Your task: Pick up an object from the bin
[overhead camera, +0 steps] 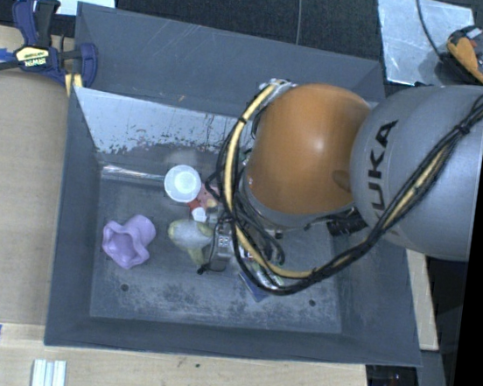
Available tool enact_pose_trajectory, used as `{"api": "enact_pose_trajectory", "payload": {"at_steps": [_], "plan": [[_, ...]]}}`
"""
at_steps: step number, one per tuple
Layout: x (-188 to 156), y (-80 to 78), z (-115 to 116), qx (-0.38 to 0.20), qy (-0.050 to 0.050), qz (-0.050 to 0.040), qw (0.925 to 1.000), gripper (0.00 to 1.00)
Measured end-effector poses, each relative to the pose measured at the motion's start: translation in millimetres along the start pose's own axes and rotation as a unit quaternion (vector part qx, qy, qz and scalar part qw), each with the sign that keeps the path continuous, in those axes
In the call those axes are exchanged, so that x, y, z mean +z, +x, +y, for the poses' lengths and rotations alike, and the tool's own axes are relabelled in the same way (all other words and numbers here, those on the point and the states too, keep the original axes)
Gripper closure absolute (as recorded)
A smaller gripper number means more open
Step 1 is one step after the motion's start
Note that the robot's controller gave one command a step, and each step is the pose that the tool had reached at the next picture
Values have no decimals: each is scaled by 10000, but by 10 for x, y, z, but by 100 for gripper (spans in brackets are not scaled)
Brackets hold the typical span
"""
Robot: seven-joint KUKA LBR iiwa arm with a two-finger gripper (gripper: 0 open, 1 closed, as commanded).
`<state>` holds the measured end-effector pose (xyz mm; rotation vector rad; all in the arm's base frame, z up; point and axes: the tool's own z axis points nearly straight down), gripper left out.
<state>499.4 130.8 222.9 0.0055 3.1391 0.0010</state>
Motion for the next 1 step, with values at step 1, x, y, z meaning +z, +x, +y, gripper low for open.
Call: {"api": "enact_pose_trajectory", "payload": {"at_steps": [1], "plan": [[0, 0, 0, 0, 0, 0, 10000, 0]]}}
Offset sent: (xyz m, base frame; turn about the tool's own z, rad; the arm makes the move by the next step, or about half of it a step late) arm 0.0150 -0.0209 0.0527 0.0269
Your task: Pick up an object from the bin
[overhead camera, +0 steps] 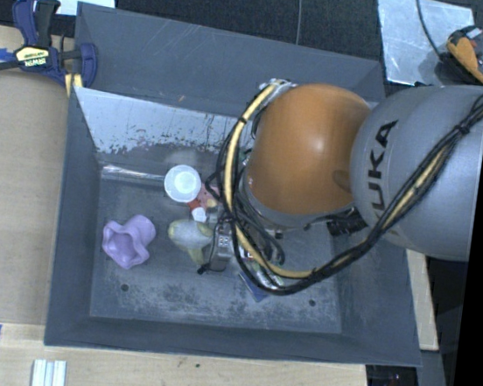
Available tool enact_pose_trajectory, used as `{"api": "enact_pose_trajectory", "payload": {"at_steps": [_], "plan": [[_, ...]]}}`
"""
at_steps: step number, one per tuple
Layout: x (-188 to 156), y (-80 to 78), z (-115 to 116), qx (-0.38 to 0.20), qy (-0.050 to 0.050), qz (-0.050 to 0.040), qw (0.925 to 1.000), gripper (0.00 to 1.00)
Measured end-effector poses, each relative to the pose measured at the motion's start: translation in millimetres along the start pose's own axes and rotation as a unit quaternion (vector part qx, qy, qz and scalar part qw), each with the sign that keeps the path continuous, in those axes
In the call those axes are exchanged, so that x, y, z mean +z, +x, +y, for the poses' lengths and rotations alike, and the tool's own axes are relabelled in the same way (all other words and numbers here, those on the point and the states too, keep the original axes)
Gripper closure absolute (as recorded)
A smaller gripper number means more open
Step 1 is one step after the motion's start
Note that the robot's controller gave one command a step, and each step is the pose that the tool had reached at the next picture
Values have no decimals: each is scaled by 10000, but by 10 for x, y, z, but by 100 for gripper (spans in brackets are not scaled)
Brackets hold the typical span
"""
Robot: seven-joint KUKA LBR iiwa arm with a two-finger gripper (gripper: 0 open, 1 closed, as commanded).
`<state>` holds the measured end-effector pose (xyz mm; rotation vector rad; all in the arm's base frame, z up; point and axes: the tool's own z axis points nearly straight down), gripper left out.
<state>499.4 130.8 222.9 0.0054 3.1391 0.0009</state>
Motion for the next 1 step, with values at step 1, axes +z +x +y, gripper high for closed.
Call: {"api": "enact_pose_trajectory", "payload": {"at_steps": [1], "plan": [[-532, -162, -212, 139, -1, -15, 9999, 100]]}}
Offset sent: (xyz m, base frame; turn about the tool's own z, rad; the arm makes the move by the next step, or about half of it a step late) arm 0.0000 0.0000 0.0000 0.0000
